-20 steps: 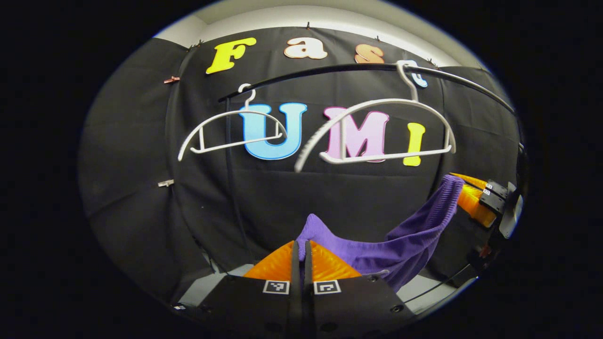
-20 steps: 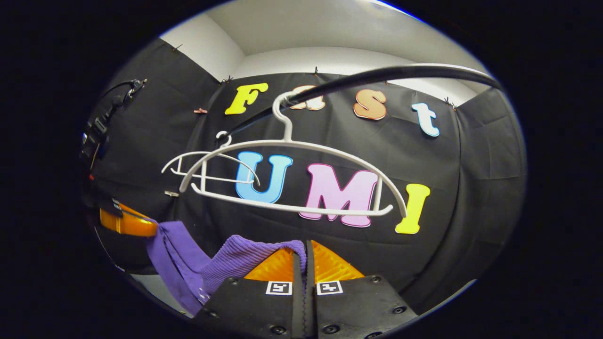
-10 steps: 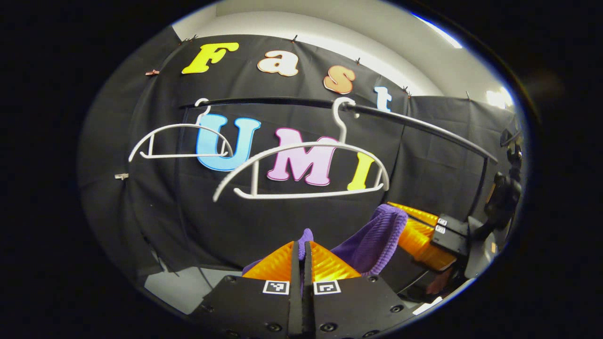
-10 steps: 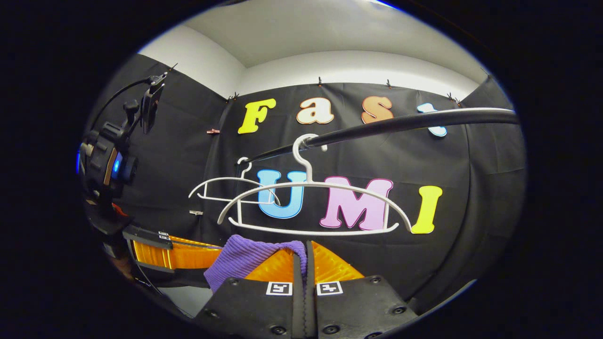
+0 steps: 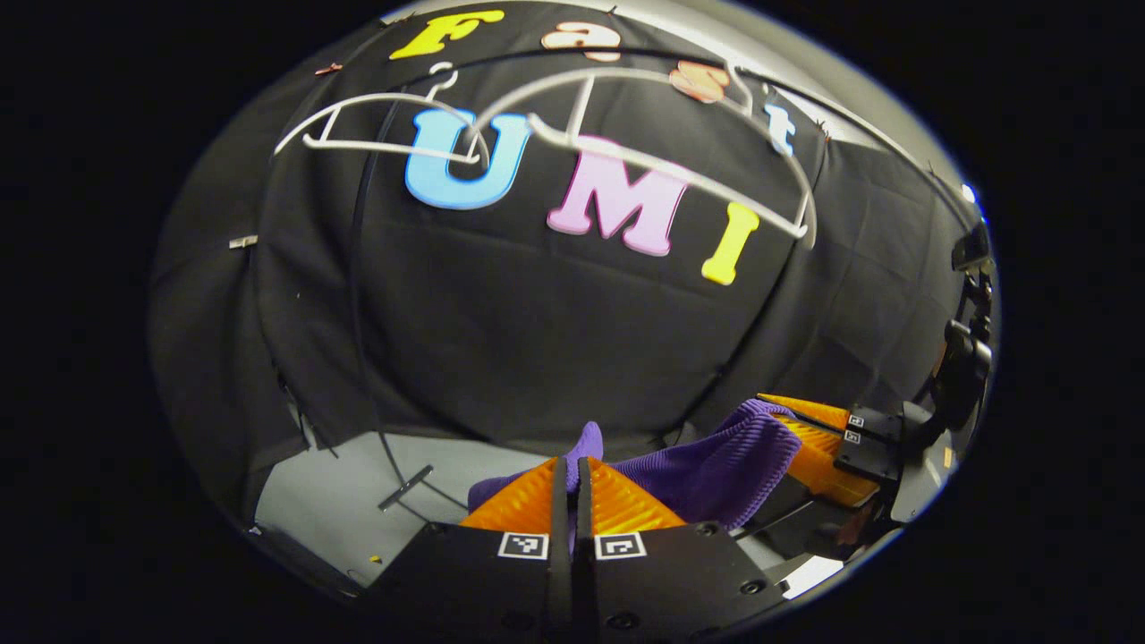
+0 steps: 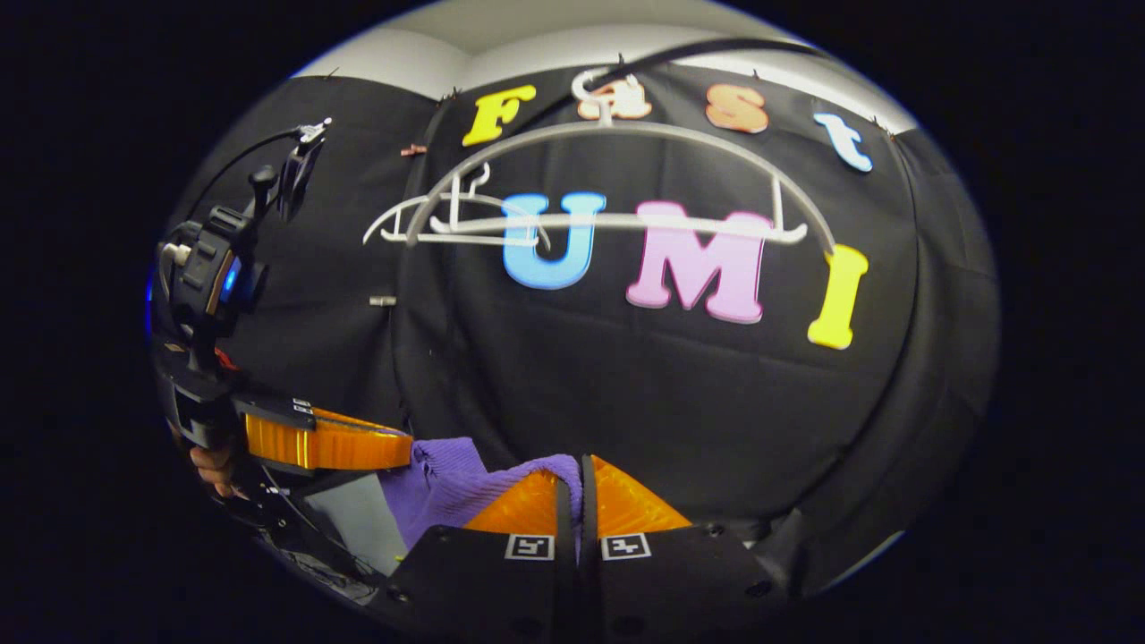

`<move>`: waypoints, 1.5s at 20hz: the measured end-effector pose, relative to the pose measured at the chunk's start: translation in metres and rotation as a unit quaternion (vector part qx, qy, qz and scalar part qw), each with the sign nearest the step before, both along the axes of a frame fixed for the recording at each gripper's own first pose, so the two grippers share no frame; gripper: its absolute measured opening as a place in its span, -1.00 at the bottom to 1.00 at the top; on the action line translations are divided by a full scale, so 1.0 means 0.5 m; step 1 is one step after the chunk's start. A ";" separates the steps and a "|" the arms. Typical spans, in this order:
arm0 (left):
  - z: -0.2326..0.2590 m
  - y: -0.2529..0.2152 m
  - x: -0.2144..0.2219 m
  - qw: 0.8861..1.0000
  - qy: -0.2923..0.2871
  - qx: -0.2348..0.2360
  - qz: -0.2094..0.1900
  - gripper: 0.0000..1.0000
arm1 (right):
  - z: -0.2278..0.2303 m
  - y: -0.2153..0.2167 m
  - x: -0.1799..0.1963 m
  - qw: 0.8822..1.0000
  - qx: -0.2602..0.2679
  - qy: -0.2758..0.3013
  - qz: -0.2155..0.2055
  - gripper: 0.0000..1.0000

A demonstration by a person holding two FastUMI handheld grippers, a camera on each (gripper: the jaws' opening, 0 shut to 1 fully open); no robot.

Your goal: Grasp the clothes on the hanger with both hands and then place them into the laundry hamper below.

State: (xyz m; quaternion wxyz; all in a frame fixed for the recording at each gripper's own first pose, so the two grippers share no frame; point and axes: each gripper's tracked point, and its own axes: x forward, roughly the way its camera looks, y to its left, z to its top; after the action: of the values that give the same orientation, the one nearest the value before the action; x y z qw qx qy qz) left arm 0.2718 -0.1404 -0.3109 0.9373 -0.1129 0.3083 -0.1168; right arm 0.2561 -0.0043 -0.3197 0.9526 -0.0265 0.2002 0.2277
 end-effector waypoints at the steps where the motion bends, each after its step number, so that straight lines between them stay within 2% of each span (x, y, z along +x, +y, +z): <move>1: -0.048 -0.004 -0.005 1.000 0.019 0.010 -0.007 -0.91 | -0.058 0.004 -0.006 0.999 -0.007 0.033 0.003 -0.92; 3: -0.141 -0.016 -0.023 0.998 0.057 0.023 -0.020 -0.91 | -0.174 0.006 -0.027 0.994 -0.024 0.102 0.002 -0.91; 7: -0.303 -0.044 -0.085 0.988 0.135 0.065 -0.048 -0.91 | -0.382 -0.011 -0.101 0.971 -0.066 0.231 -0.004 -0.91; 8: -0.344 -0.048 -0.100 0.984 0.154 0.074 -0.053 -0.90 | -0.415 -0.007 -0.124 0.963 -0.076 0.258 -0.006 -0.82; 9: -0.377 -0.049 -0.113 0.980 0.172 0.082 -0.055 -0.91 | -0.438 0.002 -0.146 0.954 -0.087 0.287 -0.008 -0.91; 10: -0.398 -0.048 -0.114 0.977 0.187 0.087 -0.054 -0.91 | -0.447 0.010 -0.160 0.947 -0.089 0.307 -0.011 -0.91; 12: -0.428 -0.043 -0.130 0.968 0.221 0.102 -0.054 -0.90 | -0.452 0.014 -0.179 0.937 -0.089 0.338 -0.013 -0.89; 13: -0.439 -0.047 -0.125 0.967 0.225 0.103 -0.053 -0.89 | -0.448 0.022 -0.182 0.935 -0.077 0.347 -0.014 -0.82; 16: -0.436 -0.027 -0.130 0.967 0.229 0.102 -0.037 0.94 | -0.446 0.009 -0.185 0.937 -0.082 0.338 -0.027 0.90; 17: -0.413 -0.022 -0.133 0.968 0.230 0.099 -0.031 0.86 | -0.450 0.007 -0.177 0.938 -0.085 0.335 -0.034 0.93; 20: -0.386 -0.019 -0.129 0.971 0.220 0.085 -0.024 0.92 | -0.414 0.010 -0.173 0.942 -0.075 0.324 -0.052 0.99; 23: -0.340 -0.015 -0.130 0.977 0.198 0.079 -0.024 0.86 | -0.334 0.006 -0.173 0.948 -0.073 0.301 -0.072 0.98; 24: -0.323 -0.010 -0.142 0.978 0.192 0.079 -0.022 0.92 | -0.313 0.009 -0.176 0.950 -0.070 0.293 -0.079 0.98; 29: -0.211 0.046 -0.165 0.985 0.138 0.100 -0.012 0.92 | -0.186 0.032 -0.193 0.959 -0.049 0.253 -0.116 0.98; 30: -0.184 0.054 -0.169 0.987 0.122 0.102 -0.008 0.84 | -0.153 0.035 -0.199 0.962 -0.044 0.241 -0.122 0.98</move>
State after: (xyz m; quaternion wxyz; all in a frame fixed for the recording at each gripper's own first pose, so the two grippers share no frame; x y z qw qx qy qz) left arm 0.1872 -0.1132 -0.4031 0.8984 -0.0274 0.4314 -0.0779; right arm 0.1567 0.0131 -0.3960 0.8947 0.0121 0.4353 0.0999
